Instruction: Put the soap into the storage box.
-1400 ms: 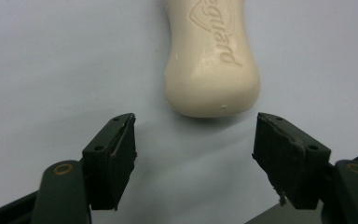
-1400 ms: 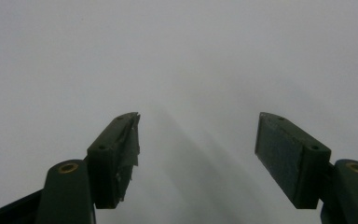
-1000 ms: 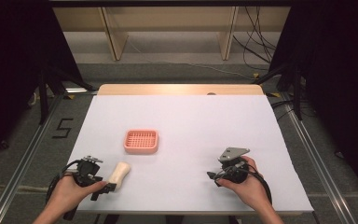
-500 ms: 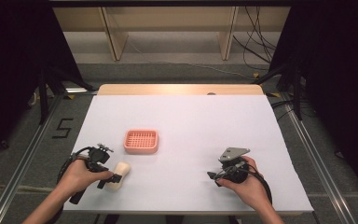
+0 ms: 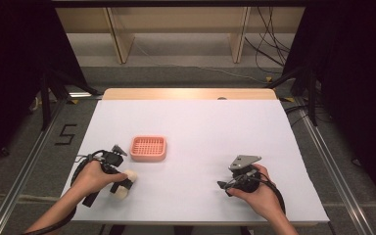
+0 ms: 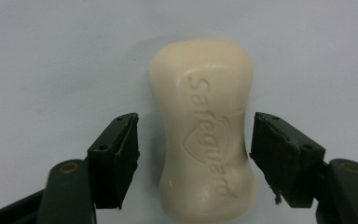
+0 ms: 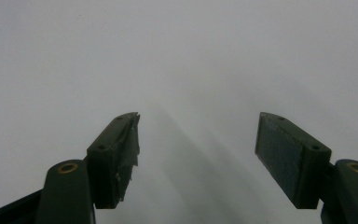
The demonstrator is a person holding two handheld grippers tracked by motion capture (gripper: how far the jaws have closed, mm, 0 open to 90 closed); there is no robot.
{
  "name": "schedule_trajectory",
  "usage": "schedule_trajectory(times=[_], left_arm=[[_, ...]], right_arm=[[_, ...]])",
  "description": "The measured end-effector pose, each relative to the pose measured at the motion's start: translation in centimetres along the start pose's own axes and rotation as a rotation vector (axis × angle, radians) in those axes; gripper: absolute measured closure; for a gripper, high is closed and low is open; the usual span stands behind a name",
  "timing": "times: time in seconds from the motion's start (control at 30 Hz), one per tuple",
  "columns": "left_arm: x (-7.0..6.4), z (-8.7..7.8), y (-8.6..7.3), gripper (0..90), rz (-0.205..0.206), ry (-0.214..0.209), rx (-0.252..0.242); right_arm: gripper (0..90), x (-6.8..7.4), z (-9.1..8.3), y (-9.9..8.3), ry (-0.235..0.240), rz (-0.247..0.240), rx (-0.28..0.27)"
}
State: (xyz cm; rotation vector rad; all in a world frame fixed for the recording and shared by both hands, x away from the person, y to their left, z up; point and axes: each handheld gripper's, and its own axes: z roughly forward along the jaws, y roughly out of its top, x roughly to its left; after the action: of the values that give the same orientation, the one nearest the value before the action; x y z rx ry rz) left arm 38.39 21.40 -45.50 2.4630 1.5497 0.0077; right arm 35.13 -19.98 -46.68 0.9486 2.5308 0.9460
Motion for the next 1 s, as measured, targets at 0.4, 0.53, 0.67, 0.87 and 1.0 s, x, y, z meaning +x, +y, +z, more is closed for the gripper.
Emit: schedule_trajectory(times=[0.4,0.53,0.67,0.87,1.0], left_arm=[[-0.6,1.0,0.8,33.5,-0.036,0.038,0.064],[-0.7,1.1,0.8,36.0,-0.016,0.053,0.064],[-0.8,0.9,1.0,42.9,0.015,0.063,0.097],[-1.0,1.2,0.8,48.7,0.085,0.08,0.067],[-0.9,1.0,0.8,48.9,0.139,0.065,0.086]], right_arm=[[31.0,0.0,0.1,-0.1,0.008,-0.001,0.01],[31.0,0.0,0.0,-0.1,0.018,-0.008,0.031],[30.8,0.1,0.1,-0.1,0.018,-0.008,0.029],[30.7,0.1,0.1,-0.1,0.022,-0.009,0.038],[30.7,0.1,0.3,-0.1,0.019,-0.006,0.026]])
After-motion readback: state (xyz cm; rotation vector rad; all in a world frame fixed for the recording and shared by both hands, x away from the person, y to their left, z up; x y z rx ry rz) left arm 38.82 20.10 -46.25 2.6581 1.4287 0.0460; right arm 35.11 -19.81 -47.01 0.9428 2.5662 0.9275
